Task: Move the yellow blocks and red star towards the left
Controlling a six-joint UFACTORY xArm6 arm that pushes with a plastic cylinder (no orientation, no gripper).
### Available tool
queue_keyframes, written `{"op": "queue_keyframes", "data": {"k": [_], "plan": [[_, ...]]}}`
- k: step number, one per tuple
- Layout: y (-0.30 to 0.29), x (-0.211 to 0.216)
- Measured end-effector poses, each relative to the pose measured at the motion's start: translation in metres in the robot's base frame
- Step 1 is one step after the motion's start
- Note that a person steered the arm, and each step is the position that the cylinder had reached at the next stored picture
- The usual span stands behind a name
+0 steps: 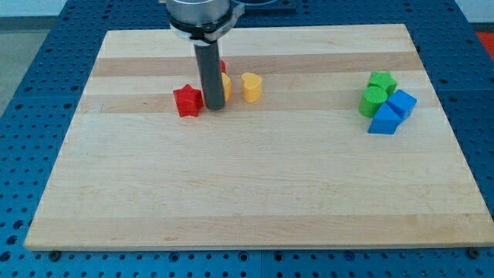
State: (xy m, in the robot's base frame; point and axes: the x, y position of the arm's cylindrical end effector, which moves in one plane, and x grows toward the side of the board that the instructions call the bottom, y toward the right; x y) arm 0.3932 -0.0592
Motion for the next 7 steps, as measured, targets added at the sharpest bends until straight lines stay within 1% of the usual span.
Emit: {"op": "queue_keyframes", "data": {"k": [1,2,3,4,5,7], "plan": [[0.053,0.000],[0.090,-0.008],[0.099,-0.024],[0.096,-0.039],[0.081,-0.040],[0.017,-0.040]]}}
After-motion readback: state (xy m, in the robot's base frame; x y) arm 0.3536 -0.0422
